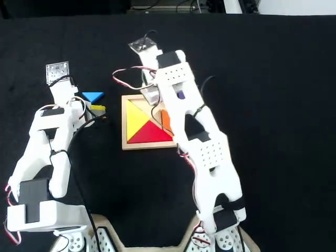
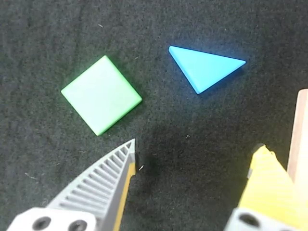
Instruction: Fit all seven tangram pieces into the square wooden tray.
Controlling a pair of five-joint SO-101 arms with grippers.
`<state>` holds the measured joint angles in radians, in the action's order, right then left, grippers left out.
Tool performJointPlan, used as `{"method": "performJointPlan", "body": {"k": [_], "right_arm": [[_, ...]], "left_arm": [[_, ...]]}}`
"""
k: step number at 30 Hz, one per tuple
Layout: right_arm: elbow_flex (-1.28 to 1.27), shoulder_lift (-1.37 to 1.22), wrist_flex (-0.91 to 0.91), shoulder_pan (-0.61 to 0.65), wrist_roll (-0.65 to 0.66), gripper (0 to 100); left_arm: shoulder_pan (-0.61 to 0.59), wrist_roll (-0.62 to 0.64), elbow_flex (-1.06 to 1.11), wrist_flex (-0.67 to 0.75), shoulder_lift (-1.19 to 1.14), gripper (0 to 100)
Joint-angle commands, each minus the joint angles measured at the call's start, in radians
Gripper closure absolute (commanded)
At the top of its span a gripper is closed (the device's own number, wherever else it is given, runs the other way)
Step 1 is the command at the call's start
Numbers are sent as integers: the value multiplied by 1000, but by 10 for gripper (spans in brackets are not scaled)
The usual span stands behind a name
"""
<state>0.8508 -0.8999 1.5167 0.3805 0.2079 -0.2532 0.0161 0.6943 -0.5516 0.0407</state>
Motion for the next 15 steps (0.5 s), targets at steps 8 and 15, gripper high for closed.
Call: {"method": "performJointPlan", "body": {"k": [8, 15], "right_arm": [[13, -33, 87, 15, 9, 988], [119, 45, 118, -6, -58, 988]], "left_arm": [[2, -9, -2, 9, 14, 636], [-12, -12, -27, 3, 23, 636]]}}
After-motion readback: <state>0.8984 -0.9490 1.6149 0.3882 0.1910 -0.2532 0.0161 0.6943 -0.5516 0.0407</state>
